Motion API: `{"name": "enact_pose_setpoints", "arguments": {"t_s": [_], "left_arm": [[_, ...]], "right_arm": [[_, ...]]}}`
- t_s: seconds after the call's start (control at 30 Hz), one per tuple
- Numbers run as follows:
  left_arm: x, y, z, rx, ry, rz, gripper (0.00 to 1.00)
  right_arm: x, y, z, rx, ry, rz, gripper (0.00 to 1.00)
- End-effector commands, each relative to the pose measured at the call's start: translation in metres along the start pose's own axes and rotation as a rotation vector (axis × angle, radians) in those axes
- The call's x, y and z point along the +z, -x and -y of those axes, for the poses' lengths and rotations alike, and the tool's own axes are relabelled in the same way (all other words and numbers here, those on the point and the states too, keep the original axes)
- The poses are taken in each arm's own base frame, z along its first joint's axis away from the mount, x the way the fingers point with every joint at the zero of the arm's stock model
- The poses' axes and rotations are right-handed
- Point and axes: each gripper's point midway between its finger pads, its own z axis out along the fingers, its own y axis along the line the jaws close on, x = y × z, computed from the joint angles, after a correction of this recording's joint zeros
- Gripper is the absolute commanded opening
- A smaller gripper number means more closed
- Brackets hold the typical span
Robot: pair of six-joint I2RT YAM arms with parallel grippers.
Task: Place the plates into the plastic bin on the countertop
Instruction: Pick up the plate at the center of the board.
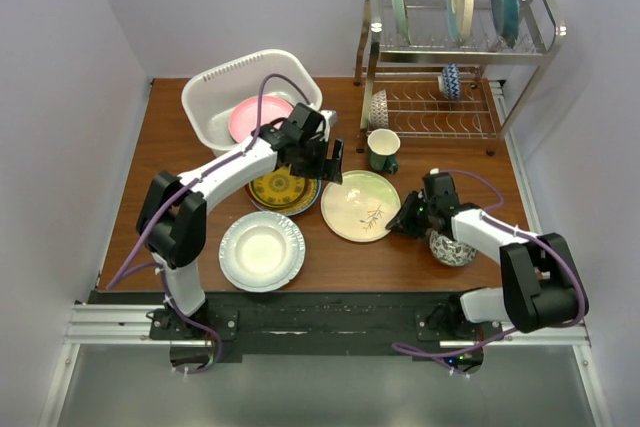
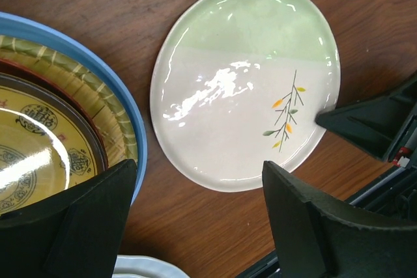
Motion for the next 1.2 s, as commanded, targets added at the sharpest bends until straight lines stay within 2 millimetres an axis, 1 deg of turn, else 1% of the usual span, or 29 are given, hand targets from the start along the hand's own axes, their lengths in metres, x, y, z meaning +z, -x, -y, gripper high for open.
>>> {"name": "enact_pose_setpoints", "arguments": {"t_s": [0.0, 0.03, 0.17, 0.2, 0.3, 0.43, 0.47, 0.6, 0.7, 0.73, 0.8, 0.83, 0.97, 1.1, 1.17], "left_arm": [[-0.007, 0.003, 0.006, -0.002, -0.012, 0.040, 0.82], [-0.008, 0.002, 0.006, -0.003, -0.012, 0.038, 0.82], [-0.004, -0.013, 0.002, -0.013, 0.005, 0.007, 0.82], [-0.002, -0.017, 0.001, -0.013, 0.009, -0.007, 0.82], [0.003, -0.027, 0.000, -0.016, 0.019, -0.037, 0.81], [0.014, -0.041, -0.004, -0.032, 0.034, -0.087, 0.80], [0.015, -0.044, -0.002, -0.032, 0.028, -0.091, 0.79], [0.022, -0.050, 0.009, -0.031, -0.008, -0.100, 0.74], [0.030, -0.063, 0.014, -0.033, -0.015, -0.126, 0.69], [0.035, -0.070, 0.012, -0.036, -0.009, -0.144, 0.67], [0.040, -0.076, 0.017, -0.040, -0.015, -0.145, 0.65], [0.044, -0.083, 0.015, -0.043, -0.009, -0.160, 0.64], [0.053, -0.095, 0.010, -0.060, 0.027, -0.178, 0.59], [0.058, -0.099, 0.005, -0.064, 0.062, -0.179, 0.54], [0.062, -0.101, 0.002, -0.081, 0.076, -0.178, 0.50]], "right_arm": [[0.005, 0.014, 0.016, -0.023, -0.105, 0.053, 0.16], [0.005, 0.012, 0.019, -0.028, -0.118, 0.046, 0.12], [0.001, 0.013, 0.030, -0.030, -0.159, 0.080, 0.06], [-0.001, 0.012, 0.033, -0.029, -0.173, 0.081, 0.06], [-0.007, 0.019, 0.038, -0.039, -0.209, 0.121, 0.04], [-0.012, 0.027, 0.044, -0.044, -0.253, 0.164, 0.03], [-0.014, 0.031, 0.046, -0.046, -0.270, 0.182, 0.03], [-0.016, 0.033, 0.050, -0.049, -0.294, 0.190, 0.03], [-0.014, 0.031, 0.053, -0.049, -0.299, 0.184, 0.03], [-0.013, 0.029, 0.053, -0.051, -0.297, 0.178, 0.03], [-0.013, 0.029, 0.052, -0.053, -0.293, 0.173, 0.04], [-0.012, 0.028, 0.052, -0.055, -0.289, 0.166, 0.04], [-0.010, 0.027, 0.050, -0.059, -0.278, 0.154, 0.04], [-0.008, 0.024, 0.050, -0.066, -0.275, 0.142, 0.05], [-0.007, 0.024, 0.051, -0.064, -0.273, 0.138, 0.05]]}}
